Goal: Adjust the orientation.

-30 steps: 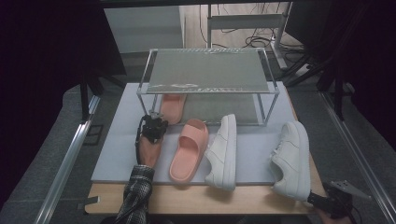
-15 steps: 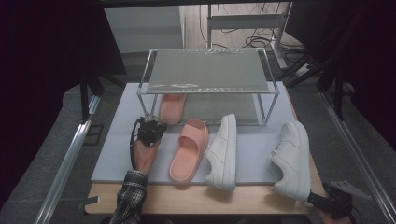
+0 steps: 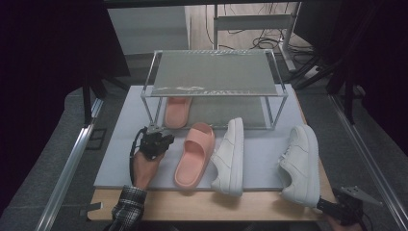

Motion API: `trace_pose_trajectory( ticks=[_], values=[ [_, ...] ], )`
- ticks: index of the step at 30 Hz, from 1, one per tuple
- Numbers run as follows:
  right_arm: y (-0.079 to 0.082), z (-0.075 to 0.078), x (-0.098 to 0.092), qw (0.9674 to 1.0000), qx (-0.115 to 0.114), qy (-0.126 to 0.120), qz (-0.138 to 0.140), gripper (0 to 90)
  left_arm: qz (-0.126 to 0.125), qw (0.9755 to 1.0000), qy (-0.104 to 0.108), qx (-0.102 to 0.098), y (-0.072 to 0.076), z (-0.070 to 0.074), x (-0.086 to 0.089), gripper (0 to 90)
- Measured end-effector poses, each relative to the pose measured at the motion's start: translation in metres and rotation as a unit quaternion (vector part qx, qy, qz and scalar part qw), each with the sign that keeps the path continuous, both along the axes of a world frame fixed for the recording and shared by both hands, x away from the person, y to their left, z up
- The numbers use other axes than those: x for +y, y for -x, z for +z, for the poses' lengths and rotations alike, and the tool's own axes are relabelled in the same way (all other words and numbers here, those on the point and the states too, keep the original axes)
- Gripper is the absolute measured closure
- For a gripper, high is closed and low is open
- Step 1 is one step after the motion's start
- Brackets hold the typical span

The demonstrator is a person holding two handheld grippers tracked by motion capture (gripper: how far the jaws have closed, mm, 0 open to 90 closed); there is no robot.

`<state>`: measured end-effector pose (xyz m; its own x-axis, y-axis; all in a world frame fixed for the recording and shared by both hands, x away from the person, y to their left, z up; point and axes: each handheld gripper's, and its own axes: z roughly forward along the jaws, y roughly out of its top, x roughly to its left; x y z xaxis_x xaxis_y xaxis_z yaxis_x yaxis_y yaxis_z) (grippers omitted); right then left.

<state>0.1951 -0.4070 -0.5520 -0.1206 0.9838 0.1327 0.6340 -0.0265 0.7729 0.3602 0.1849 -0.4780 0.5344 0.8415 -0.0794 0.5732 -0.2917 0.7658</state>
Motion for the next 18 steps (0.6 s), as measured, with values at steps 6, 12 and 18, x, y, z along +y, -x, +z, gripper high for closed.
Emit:
trace_pose_trajectory(
  ticks=[6, 12, 18],
  values=[
    [0.0, 0.0, 0.0, 1.0, 0.0, 0.0, 0.0, 17.3, -0.013, 0.9998, 0.014, 0.0, 0.014, 0.001, 0.0, 78.7],
    [0.0, 0.0, 0.0, 1.0, 0.0, 0.0, 0.0, 17.2, -0.025, 0.9994, 0.025, -0.001, 0.024, 0.004, -0.003, 76.4],
    [0.0, 0.0, 0.0, 1.0, 0.0, 0.001, 0.0, 17.2, -0.037, 0.9988, 0.03, -0.002, 0.028, 0.004, -0.013, 71.1]
  ],
)
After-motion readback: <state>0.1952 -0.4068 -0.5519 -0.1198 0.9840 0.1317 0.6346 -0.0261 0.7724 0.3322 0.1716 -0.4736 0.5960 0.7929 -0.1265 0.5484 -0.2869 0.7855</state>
